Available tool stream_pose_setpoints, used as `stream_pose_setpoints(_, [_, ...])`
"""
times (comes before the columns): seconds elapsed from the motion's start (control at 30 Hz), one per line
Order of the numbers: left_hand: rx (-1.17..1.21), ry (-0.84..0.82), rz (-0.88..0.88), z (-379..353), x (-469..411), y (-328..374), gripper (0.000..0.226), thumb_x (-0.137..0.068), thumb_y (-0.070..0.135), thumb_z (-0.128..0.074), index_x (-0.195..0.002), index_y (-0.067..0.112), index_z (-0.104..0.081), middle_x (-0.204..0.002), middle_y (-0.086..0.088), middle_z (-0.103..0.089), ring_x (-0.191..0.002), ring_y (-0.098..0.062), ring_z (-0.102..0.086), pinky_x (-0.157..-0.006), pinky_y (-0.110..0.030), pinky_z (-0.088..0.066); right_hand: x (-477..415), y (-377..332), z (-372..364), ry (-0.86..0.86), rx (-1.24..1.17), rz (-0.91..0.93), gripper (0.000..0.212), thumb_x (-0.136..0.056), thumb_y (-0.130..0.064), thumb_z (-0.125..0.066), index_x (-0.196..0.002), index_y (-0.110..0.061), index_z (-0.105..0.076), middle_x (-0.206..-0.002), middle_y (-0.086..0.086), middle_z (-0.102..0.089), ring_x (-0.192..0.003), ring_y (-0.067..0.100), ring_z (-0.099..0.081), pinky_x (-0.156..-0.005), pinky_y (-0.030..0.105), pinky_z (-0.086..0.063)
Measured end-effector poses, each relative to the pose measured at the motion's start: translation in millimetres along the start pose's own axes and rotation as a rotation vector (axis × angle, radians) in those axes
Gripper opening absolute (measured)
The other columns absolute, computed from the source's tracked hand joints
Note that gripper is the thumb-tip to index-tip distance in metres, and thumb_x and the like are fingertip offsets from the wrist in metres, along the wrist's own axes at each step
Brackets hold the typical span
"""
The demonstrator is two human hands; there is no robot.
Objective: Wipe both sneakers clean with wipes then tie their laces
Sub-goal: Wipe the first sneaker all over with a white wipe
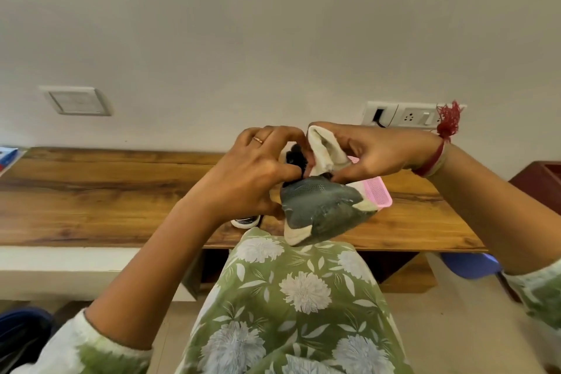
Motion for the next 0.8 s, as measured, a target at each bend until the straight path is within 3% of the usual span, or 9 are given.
stream_pose_setpoints(0.07, [-0.019, -0.001, -0.041, -3.2, -3.6, 0.4, 0.042, -0.057, 0.043, -0.085, -0.091, 0.025, -0.071, -0.126, -0.011, -0.042, -0.111, -0.031, -0.047, -0.088, -0.048, -0.044, 0.3, 1.3, 0.2, -0.028, -0.054, -0.052, 0.05, -0.075, 0.006, -0.071, -0.102, -0.024, -0.043, -0.095, -0.001, -0.052, -0.093, 0.005, -0.055, -0.082, 0.026, -0.051])
stream_pose_setpoints(0.17, [-0.041, 0.043, -0.092, -6.4, -5.9, 0.3, 0.033, -0.066, 0.031, -0.083, -0.097, 0.024, -0.071, -0.111, -0.012, -0.051, -0.095, -0.028, -0.055, -0.077, -0.039, -0.046, -0.8, -2.3, -6.4, -0.032, -0.108, -0.047, 0.054, -0.072, 0.009, -0.073, -0.1, -0.028, -0.044, -0.091, -0.018, -0.056, -0.087, -0.004, -0.055, -0.075, 0.015, -0.047])
stream_pose_setpoints(0.27, [-0.035, 0.006, -0.112, -12.0, -10.4, -4.2, 0.032, -0.074, 0.026, -0.077, -0.106, 0.026, -0.07, -0.099, -0.009, -0.054, -0.078, -0.021, -0.055, -0.068, -0.029, -0.038, -2.2, -3.9, -16.9, -0.005, -0.116, -0.029, 0.058, -0.072, 0.007, -0.075, -0.101, -0.032, -0.044, -0.091, -0.027, -0.055, -0.088, -0.005, -0.055, -0.076, 0.012, -0.044])
stream_pose_setpoints(0.37, [0.306, -0.293, 0.011, -27.1, -9.7, -17.3, 0.032, -0.089, 0.035, -0.058, -0.121, 0.035, -0.061, -0.112, 0.005, -0.057, -0.085, -0.005, -0.055, -0.071, -0.018, -0.039, 0.2, -0.7, -25.2, 0.062, -0.06, -0.053, 0.056, -0.071, 0.003, -0.079, -0.095, -0.032, -0.042, -0.085, -0.024, -0.051, -0.082, -0.006, -0.051, -0.072, 0.01, -0.041])
stream_pose_setpoints(0.47, [0.736, -0.598, 0.142, -33.4, -5.0, -25.9, 0.03, -0.093, 0.009, -0.057, -0.107, 0.035, -0.06, -0.099, 0.02, -0.058, -0.084, 0.014, -0.055, -0.075, -0.006, -0.04, 0.1, 3.7, -39.6, 0.115, 0.029, -0.074, 0.057, -0.07, -0.005, -0.081, -0.099, -0.036, -0.043, -0.09, -0.019, -0.049, -0.085, -0.004, -0.05, -0.073, 0.013, -0.042])
stream_pose_setpoints(0.57, [0.879, -0.873, 0.256, -34.6, -8.5, -28.9, 0.026, -0.095, 0.005, -0.047, -0.098, 0.028, -0.059, -0.106, -0.012, -0.065, -0.092, -0.012, -0.06, -0.085, -0.034, -0.05, -9.3, 3.3, -54.6, 0.146, 0.146, -0.086, 0.056, -0.071, -0.015, -0.081, -0.109, -0.027, -0.042, -0.1, -0.012, -0.047, -0.093, 0.006, -0.048, -0.081, 0.025, -0.044])
stream_pose_setpoints(0.6, [0.823, -0.888, 0.221, -37.5, -11.9, -28.9, 0.022, -0.097, 0.008, -0.046, -0.096, 0.027, -0.057, -0.105, -0.013, -0.064, -0.09, -0.015, -0.061, -0.083, -0.037, -0.052, -13.1, 1.0, -56.7, 0.174, 0.17, -0.069, 0.057, -0.07, -0.016, -0.082, -0.106, -0.028, -0.04, -0.1, -0.012, -0.045, -0.092, 0.007, -0.046, -0.081, 0.025, -0.043])
stream_pose_setpoints(0.7, [0.827, -0.789, 0.211, -44.0, -23.9, -27.9, 0.028, -0.101, 0.011, -0.043, -0.089, 0.035, -0.05, -0.093, 0.018, -0.053, -0.079, 0.009, -0.055, -0.074, -0.007, -0.041, -20.9, -5.1, -56.5, 0.257, 0.249, -0.036, 0.058, -0.067, -0.021, -0.084, -0.099, -0.024, -0.036, -0.094, -0.014, -0.039, -0.088, 0.008, -0.044, -0.077, 0.029, -0.041])
stream_pose_setpoints(0.8, [0.818, -0.788, 0.208, -41.8, -23.6, -25.5, 0.027, -0.102, 0.016, -0.043, -0.092, 0.041, -0.046, -0.097, 0.025, -0.048, -0.088, 0.011, -0.052, -0.081, -0.006, -0.037, -22.4, -3.8, -57.8, 0.326, 0.32, -0.067, 0.064, -0.064, -0.025, -0.085, -0.098, -0.026, -0.031, -0.091, -0.016, -0.033, -0.086, 0.01, -0.043, -0.072, 0.032, -0.041])
Point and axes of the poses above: each hand's wrist, its own x-axis away from the middle knuckle, its own z-axis out of the back of the hand, y = z × x, the point moved 4 cm from there along -x, towards the middle knuckle
